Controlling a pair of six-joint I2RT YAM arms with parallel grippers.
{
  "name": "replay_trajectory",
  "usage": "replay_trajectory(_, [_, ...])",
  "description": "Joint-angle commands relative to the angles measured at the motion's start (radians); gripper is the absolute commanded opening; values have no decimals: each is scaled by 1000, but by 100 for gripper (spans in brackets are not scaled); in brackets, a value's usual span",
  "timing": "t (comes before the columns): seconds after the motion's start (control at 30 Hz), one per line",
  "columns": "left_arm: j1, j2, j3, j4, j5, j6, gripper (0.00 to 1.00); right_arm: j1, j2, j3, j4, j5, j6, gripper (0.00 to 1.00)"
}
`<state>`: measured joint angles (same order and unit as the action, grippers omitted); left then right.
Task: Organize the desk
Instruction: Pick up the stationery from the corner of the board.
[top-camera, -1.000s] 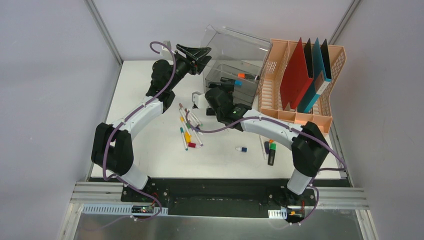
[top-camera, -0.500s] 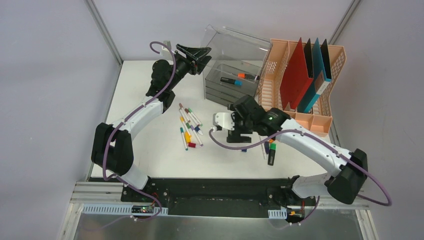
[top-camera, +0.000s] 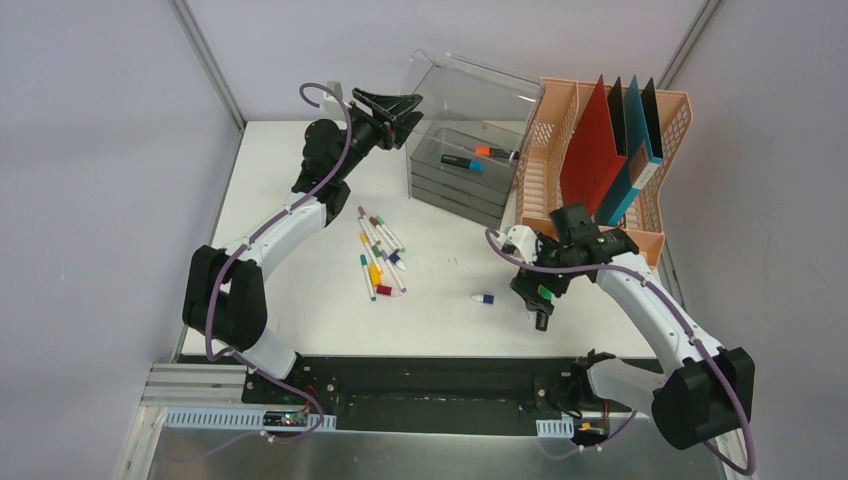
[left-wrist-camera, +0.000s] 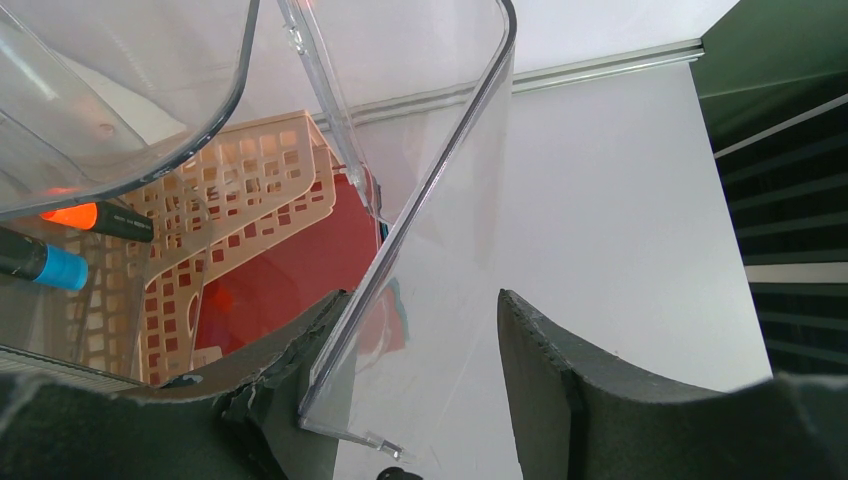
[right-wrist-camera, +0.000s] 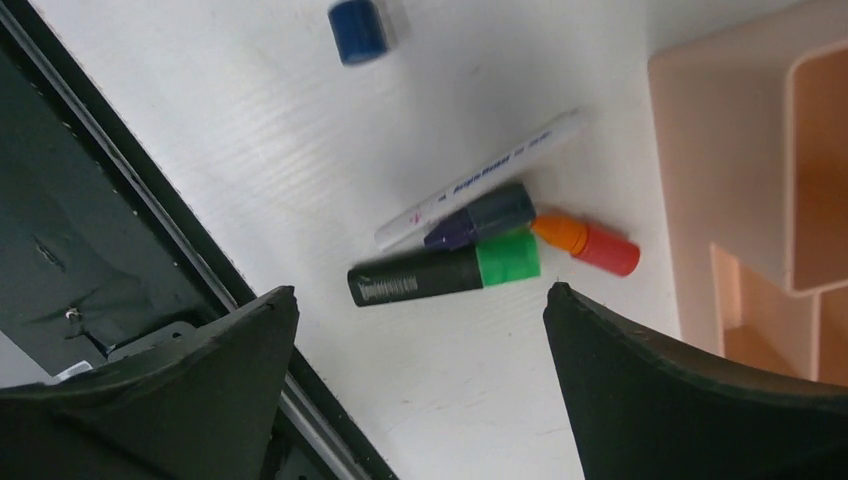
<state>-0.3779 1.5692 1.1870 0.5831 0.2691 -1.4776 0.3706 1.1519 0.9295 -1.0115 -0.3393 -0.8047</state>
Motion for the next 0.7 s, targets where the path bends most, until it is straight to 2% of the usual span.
replay_trajectory(0.0, [4, 4, 12, 63, 22, -7, 54, -28, -60, -92, 39, 107, 29, 95])
replay_trajectory(0.1, [4, 8, 10, 69, 25, -9, 54, -31, -58, -156, 106, 182, 63, 92])
replay_trajectory(0.37, [4, 3, 6, 68, 21, -8, 54, -30, 31, -209, 203, 240, 122, 79])
replay_trajectory(0.67, [4, -2, -7, 81, 21, -15, 54, -27, 101, -215, 240, 225, 169, 76])
